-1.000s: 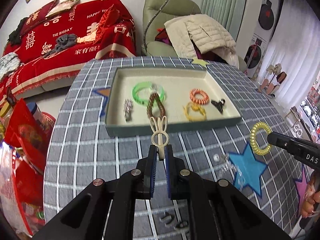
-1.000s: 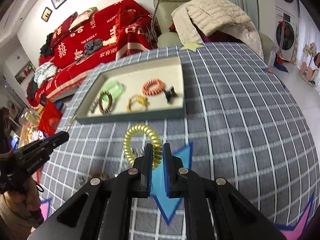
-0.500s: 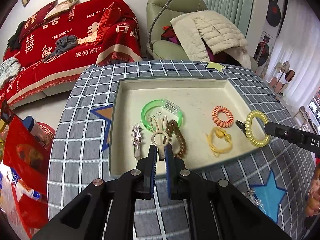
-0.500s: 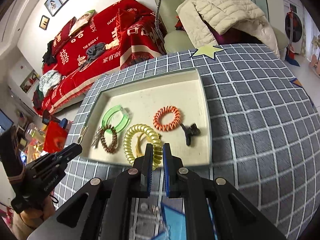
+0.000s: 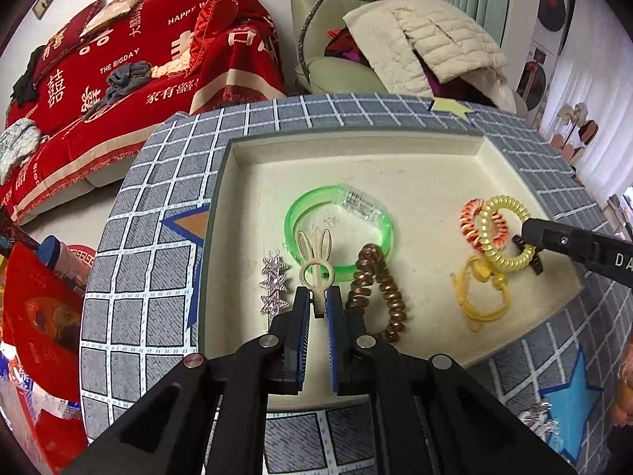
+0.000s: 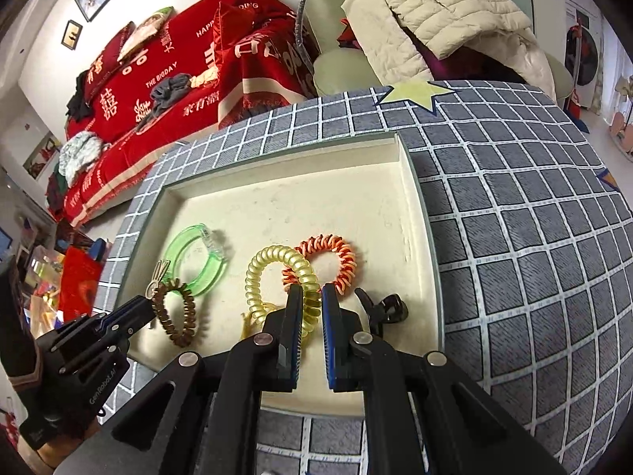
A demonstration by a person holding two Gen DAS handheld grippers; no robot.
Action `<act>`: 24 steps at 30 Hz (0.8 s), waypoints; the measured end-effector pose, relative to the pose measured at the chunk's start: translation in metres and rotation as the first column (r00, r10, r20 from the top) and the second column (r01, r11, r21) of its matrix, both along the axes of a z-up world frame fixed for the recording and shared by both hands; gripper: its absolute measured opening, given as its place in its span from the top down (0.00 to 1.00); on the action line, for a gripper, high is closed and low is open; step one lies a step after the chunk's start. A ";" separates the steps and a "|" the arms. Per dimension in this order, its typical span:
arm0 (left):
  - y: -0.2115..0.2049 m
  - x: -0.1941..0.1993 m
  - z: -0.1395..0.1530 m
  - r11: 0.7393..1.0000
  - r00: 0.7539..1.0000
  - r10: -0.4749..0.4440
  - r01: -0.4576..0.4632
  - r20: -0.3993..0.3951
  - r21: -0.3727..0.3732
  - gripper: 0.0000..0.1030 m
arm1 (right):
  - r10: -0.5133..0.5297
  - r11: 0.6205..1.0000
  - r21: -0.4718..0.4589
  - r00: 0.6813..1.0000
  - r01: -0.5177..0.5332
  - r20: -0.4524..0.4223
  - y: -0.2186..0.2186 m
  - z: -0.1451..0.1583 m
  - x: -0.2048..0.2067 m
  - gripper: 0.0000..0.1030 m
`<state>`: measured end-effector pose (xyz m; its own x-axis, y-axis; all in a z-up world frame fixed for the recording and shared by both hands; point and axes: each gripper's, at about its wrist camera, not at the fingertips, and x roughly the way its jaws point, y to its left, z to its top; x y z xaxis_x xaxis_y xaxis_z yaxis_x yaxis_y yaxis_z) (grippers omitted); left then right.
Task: Organize jewelry
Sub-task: 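Carry both items over the tray and open the right tool to drop the yellow coil tie, then lower the bunny hair clip into the tray and open the left tool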
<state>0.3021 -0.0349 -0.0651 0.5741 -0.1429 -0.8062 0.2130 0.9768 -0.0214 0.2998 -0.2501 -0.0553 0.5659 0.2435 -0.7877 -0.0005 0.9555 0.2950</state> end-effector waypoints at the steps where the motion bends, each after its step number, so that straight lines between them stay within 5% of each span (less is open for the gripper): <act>1: 0.000 0.001 -0.003 1.000 1.000 0.003 -0.003 -0.006 0.007 0.72 | 0.002 1.000 -0.008 1.000 -0.002 0.000 0.001 -0.002 0.001 0.90; 15: -0.006 -0.001 -0.010 0.997 1.000 0.013 -0.014 0.008 0.076 0.72 | 0.011 0.999 -0.036 1.000 -0.012 -0.026 0.006 -0.016 0.003 0.88; 19: -0.008 -0.006 -0.003 0.996 0.999 0.010 -0.013 0.039 0.089 0.72 | 0.011 1.000 -0.017 1.000 -0.012 -0.025 0.005 -0.014 0.001 0.67; 24: -0.011 -0.010 0.007 0.996 0.998 0.001 -0.007 0.066 0.090 0.72 | -0.009 0.999 0.036 0.999 0.008 0.047 0.002 0.005 -0.015 0.66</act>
<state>0.2923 -0.0461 -0.0579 0.6271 -0.0689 -0.7759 0.2071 0.9750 0.0809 0.2844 -0.2477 -0.0500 0.6042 0.2661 -0.7511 -0.0070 0.9443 0.3289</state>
